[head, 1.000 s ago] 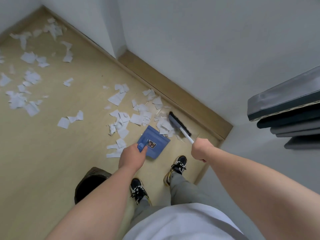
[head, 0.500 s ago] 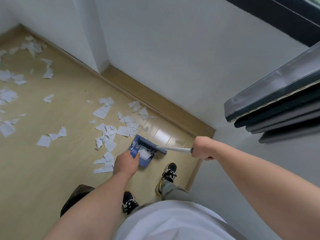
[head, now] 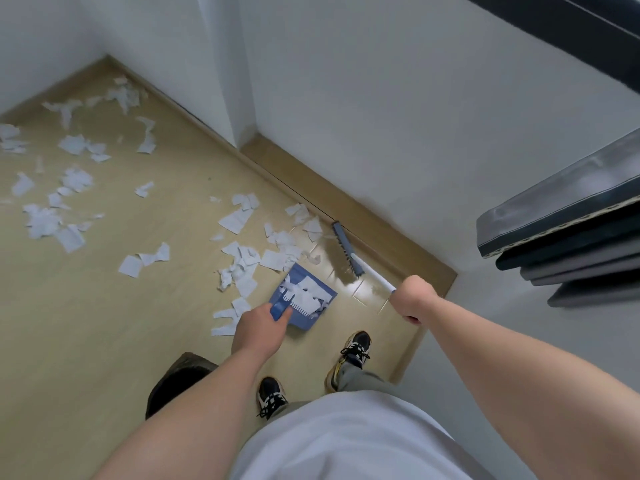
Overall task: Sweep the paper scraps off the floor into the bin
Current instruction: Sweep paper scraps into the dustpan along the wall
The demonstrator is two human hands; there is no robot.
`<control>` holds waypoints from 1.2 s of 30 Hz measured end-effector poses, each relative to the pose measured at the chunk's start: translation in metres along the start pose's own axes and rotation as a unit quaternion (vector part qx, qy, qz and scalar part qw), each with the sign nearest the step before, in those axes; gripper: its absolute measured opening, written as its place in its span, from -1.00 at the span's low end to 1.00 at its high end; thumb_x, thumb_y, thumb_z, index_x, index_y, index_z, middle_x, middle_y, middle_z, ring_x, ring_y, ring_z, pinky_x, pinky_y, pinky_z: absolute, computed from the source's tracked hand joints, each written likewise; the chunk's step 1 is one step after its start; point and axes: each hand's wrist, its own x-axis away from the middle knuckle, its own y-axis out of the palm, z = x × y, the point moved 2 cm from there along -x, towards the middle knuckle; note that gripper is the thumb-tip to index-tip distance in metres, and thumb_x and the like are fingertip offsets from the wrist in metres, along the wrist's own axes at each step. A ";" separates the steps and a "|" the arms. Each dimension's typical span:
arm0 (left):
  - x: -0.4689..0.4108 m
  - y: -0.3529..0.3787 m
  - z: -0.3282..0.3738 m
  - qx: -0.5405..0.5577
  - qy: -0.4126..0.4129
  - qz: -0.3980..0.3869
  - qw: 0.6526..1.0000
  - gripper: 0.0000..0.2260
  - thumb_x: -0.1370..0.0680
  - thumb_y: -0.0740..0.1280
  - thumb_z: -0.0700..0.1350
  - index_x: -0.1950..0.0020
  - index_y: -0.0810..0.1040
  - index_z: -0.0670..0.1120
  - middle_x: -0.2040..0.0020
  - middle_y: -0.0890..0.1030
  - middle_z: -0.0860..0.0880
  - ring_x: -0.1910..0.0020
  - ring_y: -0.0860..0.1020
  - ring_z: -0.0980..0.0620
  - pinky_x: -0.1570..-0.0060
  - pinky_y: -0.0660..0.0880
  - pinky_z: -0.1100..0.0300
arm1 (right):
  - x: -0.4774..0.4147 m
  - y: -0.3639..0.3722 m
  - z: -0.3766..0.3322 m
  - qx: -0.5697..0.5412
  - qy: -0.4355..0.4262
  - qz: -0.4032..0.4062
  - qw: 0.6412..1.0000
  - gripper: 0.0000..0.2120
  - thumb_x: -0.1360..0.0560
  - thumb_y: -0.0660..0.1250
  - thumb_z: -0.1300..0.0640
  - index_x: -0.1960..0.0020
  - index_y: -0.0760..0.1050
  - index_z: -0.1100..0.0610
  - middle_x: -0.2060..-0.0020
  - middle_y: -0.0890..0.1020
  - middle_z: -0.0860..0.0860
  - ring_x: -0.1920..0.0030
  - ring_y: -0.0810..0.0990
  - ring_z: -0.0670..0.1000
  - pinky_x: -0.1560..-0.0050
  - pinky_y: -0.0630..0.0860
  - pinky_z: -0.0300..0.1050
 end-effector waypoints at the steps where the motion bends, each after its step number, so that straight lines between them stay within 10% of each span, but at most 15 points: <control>1: 0.005 -0.005 -0.002 -0.004 0.002 0.006 1.000 -0.60 -0.59 0.25 0.19 0.17 0.53 -0.13 0.27 0.59 -0.06 0.31 0.51 0.02 0.42 0.34 0.19 | 0.006 0.005 -0.003 -0.008 0.012 -0.001 1.000 -0.76 -0.48 0.20 0.34 0.35 0.33 0.17 0.85 0.28 -0.05 0.52 0.44 0.04 0.50 0.38 -0.26; 12: 0.060 -0.073 -0.037 -0.018 0.025 0.077 0.997 -0.64 -0.57 0.28 0.18 0.33 0.45 -0.01 0.34 0.55 -0.01 0.36 0.51 0.01 0.44 0.33 0.21 | 0.051 0.065 -0.013 -0.315 0.024 -0.035 0.948 -0.84 -0.55 0.21 0.30 0.20 0.34 0.16 0.32 0.41 0.06 0.40 0.40 -0.03 0.54 0.44 -0.24; 24: 0.191 -0.134 -0.072 -0.079 -0.018 0.197 0.977 -0.60 -0.53 0.32 0.22 0.36 0.38 0.00 0.37 0.50 0.04 0.37 0.47 -0.02 0.45 0.27 0.20 | 0.121 0.082 -0.072 -0.660 0.069 -0.232 0.711 -0.72 -0.49 0.11 0.27 -0.06 0.50 0.03 0.48 0.38 -0.07 0.65 0.35 -0.12 0.64 0.31 -0.37; 36: 0.314 -0.172 -0.128 -0.156 -0.069 0.263 0.950 -0.64 -0.52 0.31 0.23 0.29 0.43 -0.01 0.33 0.52 0.04 0.32 0.52 -0.04 0.42 0.33 0.20 | 0.205 0.124 -0.066 -0.550 0.026 -0.412 0.726 -0.89 -0.43 0.17 0.29 0.24 0.33 0.14 0.46 0.26 -0.15 0.68 0.30 -0.17 0.74 0.24 -0.33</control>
